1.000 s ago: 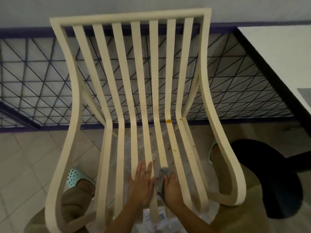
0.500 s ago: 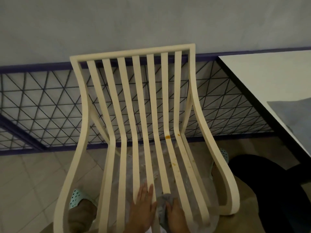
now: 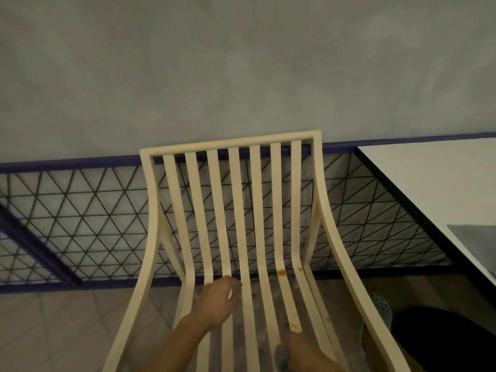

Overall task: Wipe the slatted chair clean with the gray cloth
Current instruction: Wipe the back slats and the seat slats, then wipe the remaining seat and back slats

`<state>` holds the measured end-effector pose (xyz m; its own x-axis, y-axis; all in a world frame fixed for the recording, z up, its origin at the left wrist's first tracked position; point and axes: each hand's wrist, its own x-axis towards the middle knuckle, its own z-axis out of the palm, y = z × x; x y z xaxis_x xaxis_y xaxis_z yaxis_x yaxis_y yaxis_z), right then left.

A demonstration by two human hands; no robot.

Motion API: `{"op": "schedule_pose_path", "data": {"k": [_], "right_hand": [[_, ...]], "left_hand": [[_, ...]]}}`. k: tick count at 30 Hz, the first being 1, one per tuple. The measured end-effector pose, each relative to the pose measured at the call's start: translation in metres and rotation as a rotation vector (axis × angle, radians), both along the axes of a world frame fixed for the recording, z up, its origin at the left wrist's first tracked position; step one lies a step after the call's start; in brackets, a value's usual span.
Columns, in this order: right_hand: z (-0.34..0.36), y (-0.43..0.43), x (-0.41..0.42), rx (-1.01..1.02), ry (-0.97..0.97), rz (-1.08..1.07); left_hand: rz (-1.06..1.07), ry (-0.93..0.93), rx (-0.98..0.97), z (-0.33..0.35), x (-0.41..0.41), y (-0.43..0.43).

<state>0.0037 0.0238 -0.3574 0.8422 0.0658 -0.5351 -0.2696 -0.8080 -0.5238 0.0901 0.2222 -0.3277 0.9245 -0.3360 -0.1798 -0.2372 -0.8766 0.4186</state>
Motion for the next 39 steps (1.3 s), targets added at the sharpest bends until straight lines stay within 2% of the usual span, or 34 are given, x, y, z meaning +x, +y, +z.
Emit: {"op": "schedule_pose_path", "data": {"k": [3, 6, 10, 15, 20, 22, 26, 29, 39], "right_hand": [[0.022, -0.012, 0.052, 0.19, -0.207, -0.062], [0.074, -0.02, 0.119, 0.292, -0.509, -0.054], [0.142, -0.022, 0.205, 0.077, -1.006, 0.045], [0.205, -0.018, 0.293, 0.029, -1.323, 0.124], [0.18, -0.004, 0.348, 0.035, -1.411, 0.209], [0.163, -0.001, 0.352, 0.044, -1.449, 0.205], [0.145, 0.0, 0.347, 0.107, -1.445, 0.178], [0.109, -0.001, 0.343, 0.084, -1.416, 0.21], [0.024, -0.01, 0.31, 0.259, -1.223, 0.213]], "left_hand": [[-0.003, -0.095, -0.009, 0.05, 0.049, 0.001], [0.024, -0.233, -0.06, 0.102, 0.101, 0.001], [0.015, -0.441, -0.103, 0.163, 0.171, -0.007], [-0.018, -0.677, -0.145, 0.198, 0.242, -0.02], [-0.016, -0.641, 0.03, 0.183, 0.279, -0.034], [0.0, -0.718, 0.075, 0.164, 0.283, -0.036], [0.112, -0.858, 0.014, 0.156, 0.284, -0.046], [0.115, -0.907, -0.008, 0.152, 0.285, -0.045], [0.126, -0.931, -0.027, 0.148, 0.287, -0.047]]}}
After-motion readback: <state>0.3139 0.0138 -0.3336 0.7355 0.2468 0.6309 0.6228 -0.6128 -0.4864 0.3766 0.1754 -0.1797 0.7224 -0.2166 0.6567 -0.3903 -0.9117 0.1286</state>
